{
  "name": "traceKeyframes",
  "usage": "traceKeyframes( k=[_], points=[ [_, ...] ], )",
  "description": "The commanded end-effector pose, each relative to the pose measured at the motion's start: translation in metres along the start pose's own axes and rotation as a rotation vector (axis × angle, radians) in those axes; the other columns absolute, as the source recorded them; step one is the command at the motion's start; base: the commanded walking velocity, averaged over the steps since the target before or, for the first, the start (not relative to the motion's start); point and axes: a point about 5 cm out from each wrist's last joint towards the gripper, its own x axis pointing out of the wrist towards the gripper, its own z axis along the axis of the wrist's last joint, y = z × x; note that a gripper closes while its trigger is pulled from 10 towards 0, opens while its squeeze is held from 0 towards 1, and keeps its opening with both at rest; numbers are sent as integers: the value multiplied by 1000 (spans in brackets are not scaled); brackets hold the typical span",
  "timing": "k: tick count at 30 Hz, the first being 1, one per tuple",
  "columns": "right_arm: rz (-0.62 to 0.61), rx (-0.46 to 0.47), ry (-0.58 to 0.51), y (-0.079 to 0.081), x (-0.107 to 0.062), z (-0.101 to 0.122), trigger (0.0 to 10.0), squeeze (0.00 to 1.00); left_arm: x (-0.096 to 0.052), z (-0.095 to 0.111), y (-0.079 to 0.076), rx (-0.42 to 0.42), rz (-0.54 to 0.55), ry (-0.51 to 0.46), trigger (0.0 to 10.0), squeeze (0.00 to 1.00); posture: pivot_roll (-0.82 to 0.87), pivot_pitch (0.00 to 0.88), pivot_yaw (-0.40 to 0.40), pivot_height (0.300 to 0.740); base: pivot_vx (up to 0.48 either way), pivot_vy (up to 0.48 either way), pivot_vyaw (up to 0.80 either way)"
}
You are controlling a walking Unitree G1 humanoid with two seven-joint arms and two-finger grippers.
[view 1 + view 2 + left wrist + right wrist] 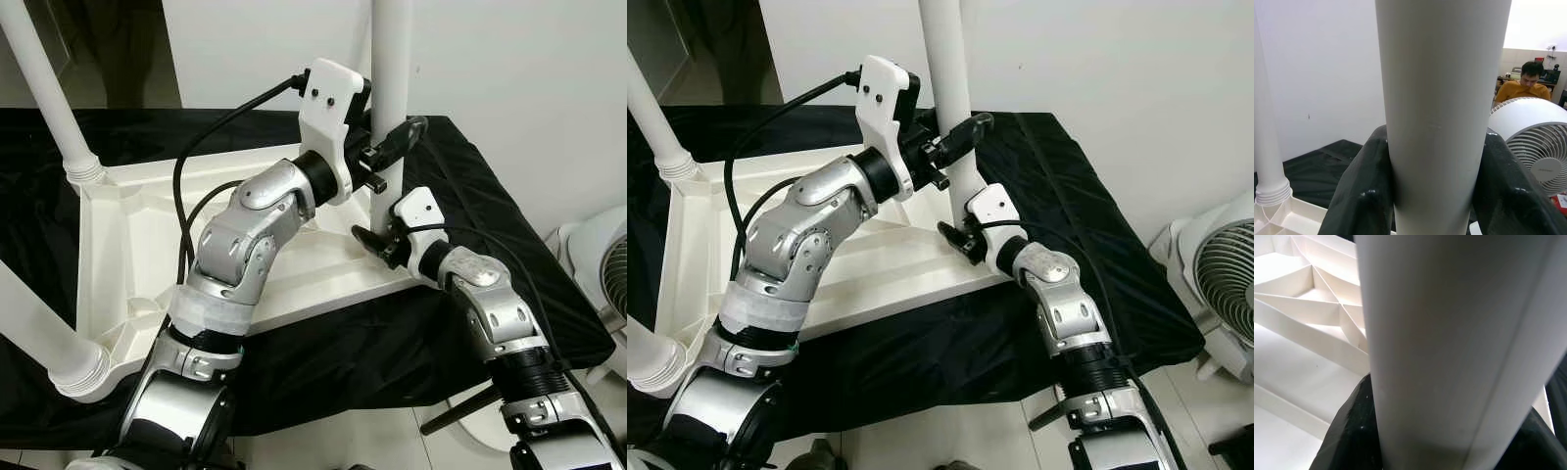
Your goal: Building children table
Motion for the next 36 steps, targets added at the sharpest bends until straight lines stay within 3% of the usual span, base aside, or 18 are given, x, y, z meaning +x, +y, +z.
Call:
traceKeyframes(
  k=[1,2,3,5,6,7,9,10,15,16,19,20,22,28,36],
  points=[
    [-10,29,0,0,1,-2,10000,0,3,5,-1,23,-18,-25,0,0,98,0,-58,740,0,0,0],
    [-10,29,0,0,1,-2,10000,0,3,5,-1,23,-18,-25,0,0,98,0,-58,740,0,0,0],
    [-26,34,-9,0,2,-1,10000,329,3,5,1,18,-10,-29,0,0,91,0,-50,740,0,0,0],
    [-26,34,-9,0,2,-1,10000,329,3,5,1,18,-10,-29,0,0,91,0,-50,740,0,0,0],
    [-49,46,-26,0,3,0,10000,1000,3,5,2,17,-2,-30,0,0,86,0,-48,740,0,0,0],
    [-77,53,-41,0,4,2,10000,1000,4,3,3,15,15,-20,4745,0,81,0,-45,740,0,0,0],
    [-95,58,-50,-1,4,3,10000,1000,5,2,4,14,26,-12,4745,0,81,0,-45,740,0,0,0],
    [-103,66,-61,-1,4,5,10000,1000,6,1,5,19,39,-1,10000,0,79,0,-40,740,0,0,0],
    [-190,52,-69,-5,7,7,10000,1000,10,1,9,1,147,11,10000,0,82,0,-43,740,0,0,0],
    [-243,61,-70,-9,8,7,10000,392,12,2,13,38,219,38,10000,0,90,0,-46,740,0,0,0],
    [-259,62,-70,-9,8,7,10000,392,13,2,14,48,243,47,10000,0,90,0,-46,740,0,0,0],
    [-285,57,-72,-9,10,8,10000,0,13,3,18,46,283,52,10000,0,91,0,-47,740,0,0,0],
    [-285,57,-72,-9,10,8,10000,0,13,3,18,46,283,52,10000,0,91,0,-47,740,0,0,0],
    [-514,4,-82,-3,32,20,10000,0,26,25,33,11,435,48,10000,0,87,0,-44,740,0,0,0],
    [-667,-30,-106,-2,45,32,10000,0,34,41,30,-36,472,-11,10000,0,92,0,-62,740,0,0,0]
  ],
)
